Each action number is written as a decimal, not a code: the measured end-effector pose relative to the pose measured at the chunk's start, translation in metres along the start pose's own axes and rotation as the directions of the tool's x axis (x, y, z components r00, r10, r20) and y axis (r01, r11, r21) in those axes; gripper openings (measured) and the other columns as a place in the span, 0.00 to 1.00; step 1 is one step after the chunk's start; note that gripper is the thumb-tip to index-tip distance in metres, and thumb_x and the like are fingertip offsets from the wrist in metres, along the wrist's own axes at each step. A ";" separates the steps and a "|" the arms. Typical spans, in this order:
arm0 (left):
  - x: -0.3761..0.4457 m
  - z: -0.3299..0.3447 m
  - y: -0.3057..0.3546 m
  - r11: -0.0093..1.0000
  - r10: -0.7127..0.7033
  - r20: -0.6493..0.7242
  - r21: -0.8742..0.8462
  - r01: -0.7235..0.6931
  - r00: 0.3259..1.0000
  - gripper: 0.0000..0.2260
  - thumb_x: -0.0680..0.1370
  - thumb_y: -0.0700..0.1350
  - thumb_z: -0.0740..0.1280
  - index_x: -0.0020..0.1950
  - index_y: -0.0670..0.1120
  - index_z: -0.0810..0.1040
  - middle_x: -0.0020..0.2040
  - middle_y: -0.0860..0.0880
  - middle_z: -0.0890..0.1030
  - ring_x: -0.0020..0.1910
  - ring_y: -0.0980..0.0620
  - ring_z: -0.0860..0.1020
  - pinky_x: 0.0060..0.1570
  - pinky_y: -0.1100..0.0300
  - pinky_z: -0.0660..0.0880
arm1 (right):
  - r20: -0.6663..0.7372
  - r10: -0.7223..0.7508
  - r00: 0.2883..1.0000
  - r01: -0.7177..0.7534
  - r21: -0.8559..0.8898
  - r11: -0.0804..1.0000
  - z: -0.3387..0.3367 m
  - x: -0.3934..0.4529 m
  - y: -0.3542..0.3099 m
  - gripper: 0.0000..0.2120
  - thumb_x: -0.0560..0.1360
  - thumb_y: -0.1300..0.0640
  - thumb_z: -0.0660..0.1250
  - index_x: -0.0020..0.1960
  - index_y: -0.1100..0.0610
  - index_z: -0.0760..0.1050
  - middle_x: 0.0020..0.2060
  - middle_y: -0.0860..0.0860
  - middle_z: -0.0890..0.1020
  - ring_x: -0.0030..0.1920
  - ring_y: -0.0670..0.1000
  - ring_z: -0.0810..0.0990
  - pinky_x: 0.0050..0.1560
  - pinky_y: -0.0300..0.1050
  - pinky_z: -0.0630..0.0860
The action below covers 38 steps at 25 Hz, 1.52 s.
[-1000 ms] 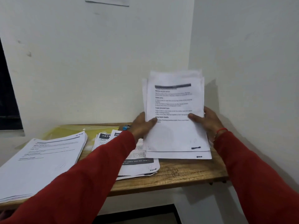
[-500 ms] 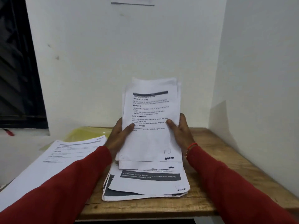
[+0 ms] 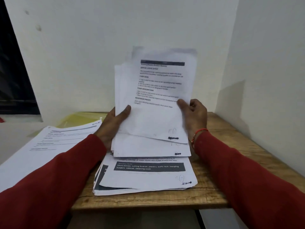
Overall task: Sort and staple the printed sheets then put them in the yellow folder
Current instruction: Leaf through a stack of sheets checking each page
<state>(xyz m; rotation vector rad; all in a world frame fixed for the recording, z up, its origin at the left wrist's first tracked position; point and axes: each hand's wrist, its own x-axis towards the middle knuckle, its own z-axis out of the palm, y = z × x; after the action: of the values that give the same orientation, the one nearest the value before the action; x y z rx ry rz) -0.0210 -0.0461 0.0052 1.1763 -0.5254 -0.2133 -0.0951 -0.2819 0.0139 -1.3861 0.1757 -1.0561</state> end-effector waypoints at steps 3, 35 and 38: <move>-0.003 -0.001 -0.001 0.989 -0.144 0.047 0.014 0.144 0.988 0.18 0.80 0.53 0.67 0.66 0.46 0.78 0.59 0.44 0.84 0.57 0.43 0.83 0.56 0.44 0.79 | 0.021 -0.057 0.998 0.057 0.008 0.998 -0.005 0.005 -0.003 0.17 0.74 0.53 0.72 0.36 0.65 0.73 0.31 0.51 0.73 0.34 0.48 0.68 0.35 0.44 0.67; -0.001 0.002 0.001 0.997 0.073 -0.084 0.010 -0.072 0.994 0.15 0.79 0.49 0.68 0.62 0.43 0.80 0.55 0.45 0.85 0.54 0.45 0.84 0.51 0.49 0.82 | 0.154 0.021 0.988 -0.008 -0.083 0.997 -0.006 -0.011 -0.022 0.05 0.75 0.58 0.72 0.44 0.60 0.82 0.39 0.54 0.85 0.38 0.50 0.81 0.44 0.49 0.80; 0.001 0.000 0.001 0.993 0.116 -0.115 0.021 -0.114 0.987 0.15 0.79 0.48 0.69 0.62 0.42 0.80 0.55 0.44 0.85 0.54 0.45 0.84 0.50 0.51 0.82 | 0.131 0.017 0.991 -0.002 -0.109 0.994 -0.010 0.000 -0.018 0.12 0.77 0.56 0.69 0.44 0.66 0.80 0.36 0.53 0.80 0.37 0.49 0.76 0.39 0.45 0.74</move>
<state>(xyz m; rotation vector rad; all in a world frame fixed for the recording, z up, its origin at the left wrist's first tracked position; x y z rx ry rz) -0.0204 -0.0460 0.0062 1.1608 -0.4918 -0.0417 -0.1112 -0.2861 0.0266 -1.5467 0.1442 -0.9550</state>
